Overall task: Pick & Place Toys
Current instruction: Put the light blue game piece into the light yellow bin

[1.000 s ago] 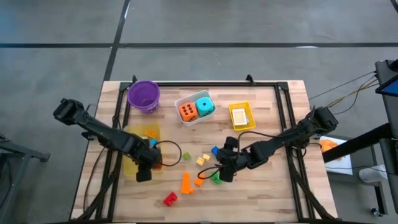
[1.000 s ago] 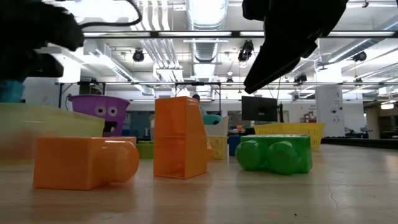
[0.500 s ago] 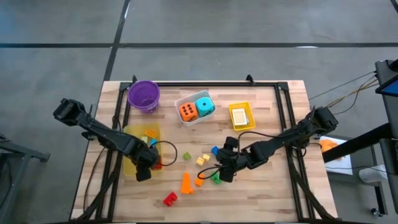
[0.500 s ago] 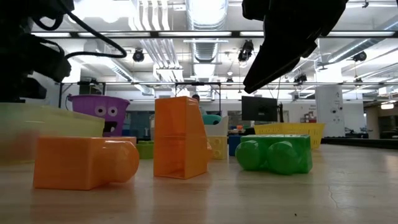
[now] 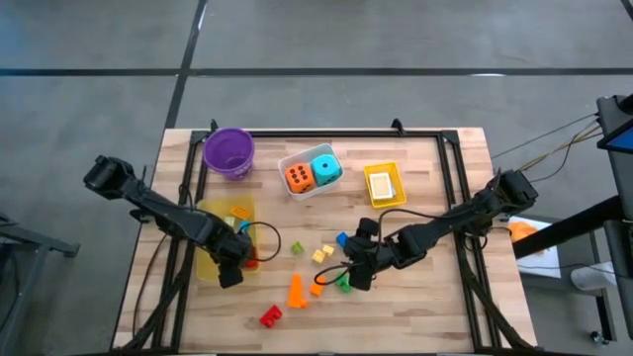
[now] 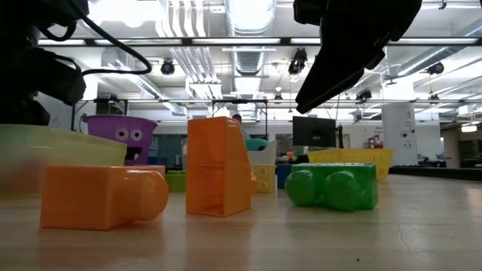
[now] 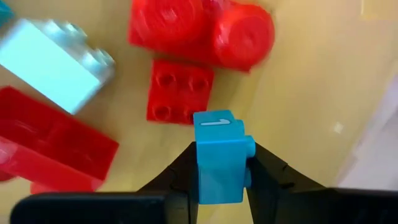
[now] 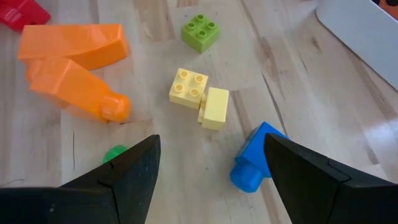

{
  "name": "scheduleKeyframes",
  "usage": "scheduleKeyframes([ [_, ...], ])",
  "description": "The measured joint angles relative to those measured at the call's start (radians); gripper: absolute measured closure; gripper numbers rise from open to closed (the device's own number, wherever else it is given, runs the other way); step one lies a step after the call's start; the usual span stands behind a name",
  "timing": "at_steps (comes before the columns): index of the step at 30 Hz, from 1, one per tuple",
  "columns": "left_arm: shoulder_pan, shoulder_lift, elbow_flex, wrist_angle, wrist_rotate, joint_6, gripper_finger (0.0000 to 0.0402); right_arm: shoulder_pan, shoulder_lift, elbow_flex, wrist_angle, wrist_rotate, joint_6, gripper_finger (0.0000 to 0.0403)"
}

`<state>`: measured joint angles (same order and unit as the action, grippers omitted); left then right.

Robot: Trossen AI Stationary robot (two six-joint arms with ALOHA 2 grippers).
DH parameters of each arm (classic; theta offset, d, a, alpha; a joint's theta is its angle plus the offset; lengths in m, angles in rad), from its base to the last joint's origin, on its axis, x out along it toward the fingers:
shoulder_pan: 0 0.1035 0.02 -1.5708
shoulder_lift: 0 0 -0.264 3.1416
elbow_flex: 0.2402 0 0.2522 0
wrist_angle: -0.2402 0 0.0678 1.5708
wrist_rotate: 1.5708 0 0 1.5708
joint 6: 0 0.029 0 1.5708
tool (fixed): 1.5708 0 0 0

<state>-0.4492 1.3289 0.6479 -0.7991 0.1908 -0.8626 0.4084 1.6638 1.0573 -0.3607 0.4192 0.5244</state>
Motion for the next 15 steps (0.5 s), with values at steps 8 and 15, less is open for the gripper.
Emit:
scheduleKeyframes([
  [8, -0.017, 0.0, 0.109, -0.095, 0.012, 0.074, 0.0317, 0.0, 0.0, 0.0, 0.001, -0.001, 0.0, 0.012],
  [15, -0.018, 0.004, 0.066, -0.099, 0.0, 0.019, 0.0317, 0.004, 0.0, 0.0, 0.001, -0.009, 0.0, 0.012],
])
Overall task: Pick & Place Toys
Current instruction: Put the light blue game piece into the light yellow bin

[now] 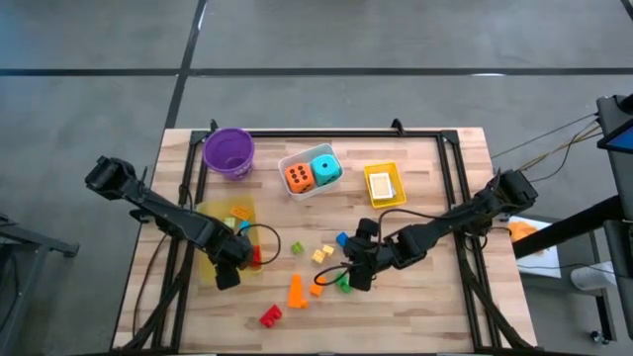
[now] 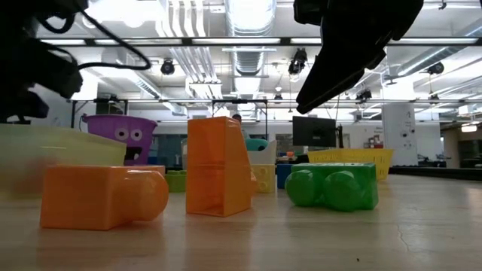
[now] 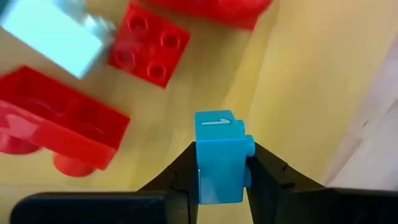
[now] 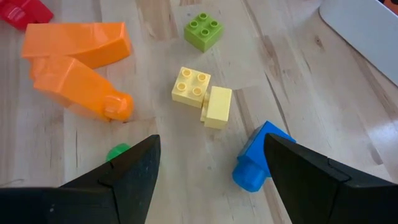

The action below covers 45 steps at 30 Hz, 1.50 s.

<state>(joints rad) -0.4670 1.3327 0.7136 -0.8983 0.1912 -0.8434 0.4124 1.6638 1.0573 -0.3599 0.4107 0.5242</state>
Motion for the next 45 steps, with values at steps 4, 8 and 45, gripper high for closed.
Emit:
scheduleKeyframes([
  [4, 0.001, 0.0, -0.034, 0.006, 0.003, -0.003, 0.0317, 0.002, 0.0, 0.0, 0.0, 0.0, -0.003, 0.012],
  [8, 0.001, 0.0, -0.063, 0.042, 0.003, -0.002, 0.0317, 0.002, 0.0, 0.0, 0.001, 0.0, -0.003, 0.012],
  [45, 0.004, 0.001, -0.137, 0.203, 0.029, -0.046, 0.0201, 0.002, 0.0, 0.0, 0.005, -0.003, -0.004, 0.012],
])
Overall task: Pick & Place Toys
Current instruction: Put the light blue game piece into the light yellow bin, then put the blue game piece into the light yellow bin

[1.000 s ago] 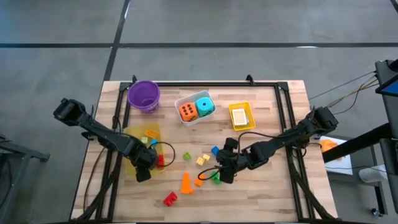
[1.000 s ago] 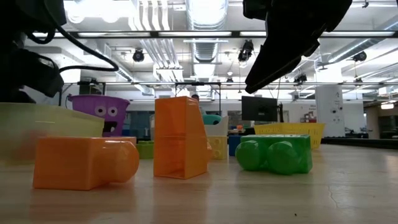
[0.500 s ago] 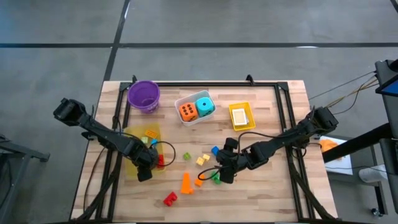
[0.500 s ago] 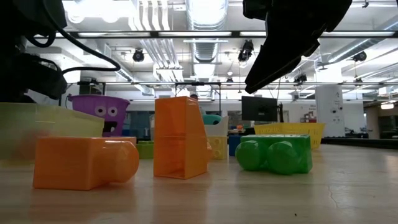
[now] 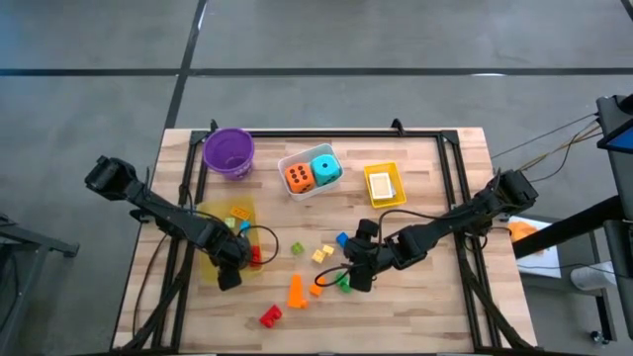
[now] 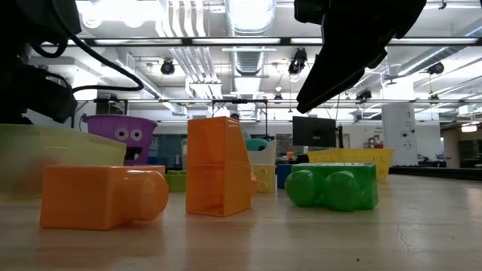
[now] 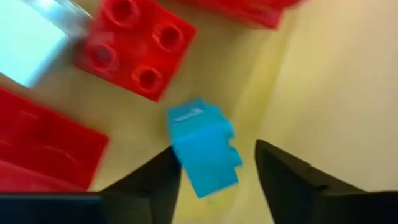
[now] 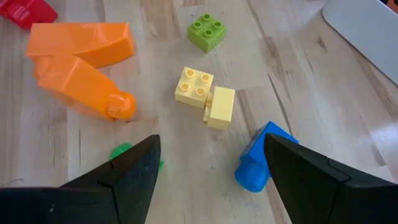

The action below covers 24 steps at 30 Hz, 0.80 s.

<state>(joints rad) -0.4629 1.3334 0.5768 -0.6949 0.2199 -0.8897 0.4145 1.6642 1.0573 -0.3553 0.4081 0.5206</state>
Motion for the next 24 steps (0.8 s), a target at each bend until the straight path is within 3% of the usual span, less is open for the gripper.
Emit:
scheduleKeyframes([
  [9, 0.02, -0.001, 0.051, -0.019, 0.013, -0.001, 0.0114, 0.0, 0.0, 0.0, 0.0, -0.018, 0.0, 0.012],
  [13, 0.048, -0.001, 0.078, -0.124, 0.012, 0.033, 0.0107, 0.0, 0.0, 0.0, 0.0, -0.013, 0.005, 0.012],
  [18, 0.085, -0.012, 0.124, -0.252, -0.004, 0.048, 0.0106, 0.0, 0.0, -0.04, -0.01, 0.091, 0.139, 0.012],
  [24, 0.086, -0.081, 0.196, -0.253, -0.145, 0.082, 0.0106, -0.006, 0.002, -0.145, -0.004, 0.134, 0.329, 0.012],
])
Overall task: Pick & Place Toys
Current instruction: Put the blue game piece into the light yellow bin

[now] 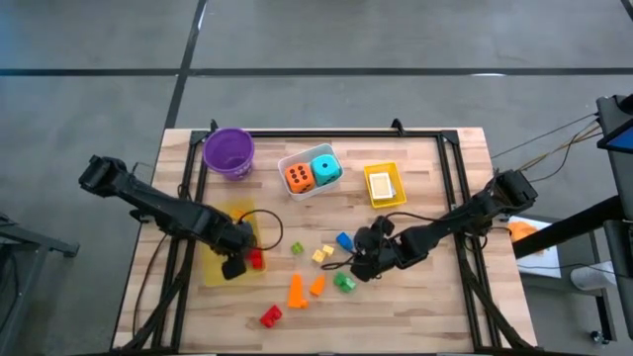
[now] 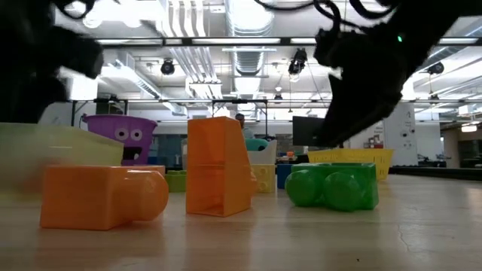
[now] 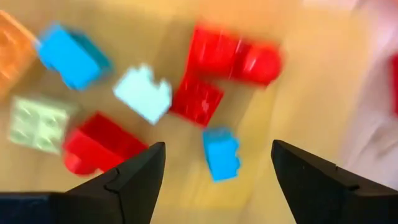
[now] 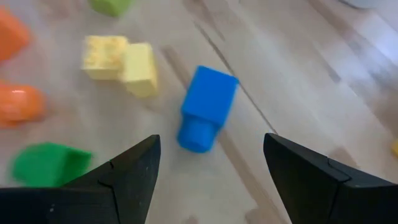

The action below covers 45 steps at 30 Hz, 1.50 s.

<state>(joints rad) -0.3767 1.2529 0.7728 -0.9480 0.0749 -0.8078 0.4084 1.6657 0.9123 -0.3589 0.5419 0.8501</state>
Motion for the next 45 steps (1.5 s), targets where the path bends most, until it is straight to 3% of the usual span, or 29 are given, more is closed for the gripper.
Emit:
scheduleKeyframes([
  [4, 0.0, -0.056, 0.064, 0.009, -0.153, -0.001, 0.0106, -0.001, 0.0, -0.033, 0.087, 0.031, 0.012, 0.012],
  [9, 0.0, -0.086, 0.117, 0.051, -0.454, -0.121, 0.0105, 0.001, 0.016, -0.058, 0.184, 0.044, 0.016, 0.012],
  [17, 0.005, -0.085, 0.085, 0.245, -0.749, -0.162, 0.0105, 0.009, 0.158, 0.011, 0.235, 0.116, -0.044, 0.0122],
  [22, 0.005, -0.085, 0.072, 0.279, -0.809, -0.159, 0.0105, 0.01, 0.236, 0.098, 0.147, 0.156, -0.044, 0.0152],
  [34, 0.007, -0.084, 0.072, 0.324, -0.82, -0.071, 0.0105, 0.01, 0.342, 0.221, -0.046, 0.184, 0.002, 0.025],
  [45, 0.007, -0.084, 0.072, 0.324, -0.816, -0.071, 0.0105, 0.01, 0.256, 0.167, -0.051, 0.118, -0.003, 0.0264],
])
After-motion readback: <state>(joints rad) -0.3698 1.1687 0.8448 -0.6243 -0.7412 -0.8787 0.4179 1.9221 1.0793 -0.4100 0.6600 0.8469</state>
